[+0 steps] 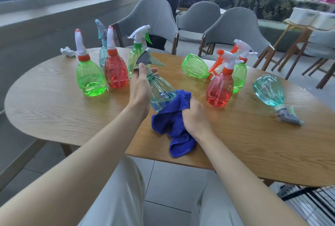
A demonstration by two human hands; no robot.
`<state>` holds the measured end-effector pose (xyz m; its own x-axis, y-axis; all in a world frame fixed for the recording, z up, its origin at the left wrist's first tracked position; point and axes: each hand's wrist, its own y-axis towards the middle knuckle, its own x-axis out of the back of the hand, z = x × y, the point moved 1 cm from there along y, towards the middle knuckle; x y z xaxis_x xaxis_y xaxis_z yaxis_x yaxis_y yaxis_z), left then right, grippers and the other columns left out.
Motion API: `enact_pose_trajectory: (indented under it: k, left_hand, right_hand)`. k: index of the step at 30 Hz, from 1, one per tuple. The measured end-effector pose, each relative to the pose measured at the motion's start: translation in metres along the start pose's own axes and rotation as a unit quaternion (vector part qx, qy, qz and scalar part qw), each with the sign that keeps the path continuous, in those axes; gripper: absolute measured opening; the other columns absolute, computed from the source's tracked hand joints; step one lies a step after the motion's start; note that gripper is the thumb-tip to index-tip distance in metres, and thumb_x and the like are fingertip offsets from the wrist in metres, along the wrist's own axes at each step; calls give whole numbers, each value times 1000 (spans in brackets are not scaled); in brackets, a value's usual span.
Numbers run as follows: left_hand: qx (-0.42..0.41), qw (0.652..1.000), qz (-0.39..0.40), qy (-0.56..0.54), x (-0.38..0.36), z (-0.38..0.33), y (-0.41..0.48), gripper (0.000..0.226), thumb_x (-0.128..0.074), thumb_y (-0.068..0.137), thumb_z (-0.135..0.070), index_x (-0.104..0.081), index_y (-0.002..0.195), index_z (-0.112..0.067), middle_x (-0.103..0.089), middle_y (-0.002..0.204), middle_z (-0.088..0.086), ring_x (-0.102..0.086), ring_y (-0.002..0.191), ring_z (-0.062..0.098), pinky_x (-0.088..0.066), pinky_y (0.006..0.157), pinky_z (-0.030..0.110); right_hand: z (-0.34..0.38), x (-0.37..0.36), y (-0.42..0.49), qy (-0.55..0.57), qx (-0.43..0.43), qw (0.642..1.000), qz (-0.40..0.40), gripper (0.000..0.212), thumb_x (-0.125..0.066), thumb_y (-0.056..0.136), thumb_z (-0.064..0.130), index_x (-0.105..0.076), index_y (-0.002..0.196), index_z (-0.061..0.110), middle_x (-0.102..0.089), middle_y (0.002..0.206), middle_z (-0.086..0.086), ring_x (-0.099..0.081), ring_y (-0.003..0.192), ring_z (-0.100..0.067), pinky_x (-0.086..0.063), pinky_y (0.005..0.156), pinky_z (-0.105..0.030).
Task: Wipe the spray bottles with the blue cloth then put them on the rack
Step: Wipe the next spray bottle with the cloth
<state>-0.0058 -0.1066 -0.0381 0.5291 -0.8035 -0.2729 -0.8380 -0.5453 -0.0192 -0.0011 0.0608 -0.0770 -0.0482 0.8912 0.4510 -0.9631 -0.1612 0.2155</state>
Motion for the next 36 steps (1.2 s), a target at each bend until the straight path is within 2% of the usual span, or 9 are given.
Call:
enact_pose_trajectory:
  k: [6,10,17,21,24,28,30,33,36]
  left_hand:
    - [76,985,-57,-143,-10,17,36,75,-46,91,-71,-54,144,-19,-70,137,6,-66,127,28,-52,110,51]
    - [117,967,-123,-190,-18,22,41,87,-39,88,-71,-41,158,-19,-52,157,4,-56,140,31,-45,116,56]
    - [114,955,-207,-177,-29,-12,10,65,-38,112,-53,-32,163,-12,-46,160,4,-48,144,27,-37,124,44]
    - [114,960,-207,-150,-26,-12,11,66,-37,111,-57,-40,159,-13,-54,152,5,-54,136,29,-42,121,46]
    - [82,970,-190,-129,-26,-9,5,64,-32,114,-52,-36,162,-11,-48,158,5,-48,144,25,-34,126,42]
    - [32,981,-159,-102,-30,-6,-2,59,-32,113,-53,-49,153,-13,-56,151,3,-54,138,23,-38,123,41]
    - [22,981,-166,-103,-33,-4,-4,58,-33,110,-56,-56,143,-13,-63,141,4,-62,129,27,-46,117,46]
    - [63,971,-192,-126,-36,-2,0,59,-33,110,-56,-51,146,-13,-63,139,5,-65,124,31,-51,112,49]
    - [76,968,-212,-109,-40,-7,-3,61,-31,112,-53,-47,152,-9,-59,136,2,-62,125,28,-48,114,45]
  right_hand:
    - [14,12,-1,155,-6,983,-102,40,-42,90,-11,-62,101,22,-63,89,9,-54,76,-2,-46,72,-17]
    - [32,17,4,263,-36,951,-156,24,-48,95,-2,-66,95,16,-58,87,5,-47,79,-8,-42,71,-27]
    - [44,19,-17,149,54,982,-97,24,-46,72,-13,-59,74,7,-49,67,6,-39,64,-10,-36,61,-26]
    - [42,24,-12,116,56,988,-88,23,-48,72,-13,-62,80,3,-56,70,-12,-44,66,-12,-41,60,-34]
    - [44,28,-4,133,34,985,-106,29,-47,78,-14,-60,78,12,-54,71,-2,-42,64,-7,-40,59,-23]
    - [44,28,6,225,-22,967,-115,11,-54,98,8,-63,99,3,-58,85,1,-51,77,-11,-47,74,-33]
    - [47,23,4,260,-36,962,-81,24,-54,103,28,-64,107,6,-60,92,3,-56,84,-14,-49,80,-37]
    - [50,17,-12,204,55,977,-36,28,-52,105,30,-66,129,26,-67,125,8,-63,114,-9,-51,103,-35]
    - [44,13,-20,128,106,986,-33,44,-49,103,28,-51,145,19,-55,141,-1,-51,135,-13,-37,119,-32]
